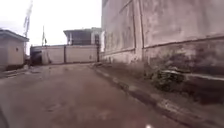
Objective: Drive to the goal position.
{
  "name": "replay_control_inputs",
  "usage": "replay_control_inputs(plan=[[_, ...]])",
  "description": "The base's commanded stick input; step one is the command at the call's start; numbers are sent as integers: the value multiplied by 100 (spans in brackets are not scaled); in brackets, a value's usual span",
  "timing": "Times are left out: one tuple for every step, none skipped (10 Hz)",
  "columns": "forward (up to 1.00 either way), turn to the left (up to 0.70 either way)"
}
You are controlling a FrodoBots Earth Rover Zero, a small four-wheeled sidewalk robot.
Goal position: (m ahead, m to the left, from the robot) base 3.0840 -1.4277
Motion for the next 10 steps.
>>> replay_control_inputs(plan=[[85, 0], [85, 0], [85, 9], [85, 21], [85, 33], [85, 23], [85, 11], [85, 0], [85, 0], [85, 0]])
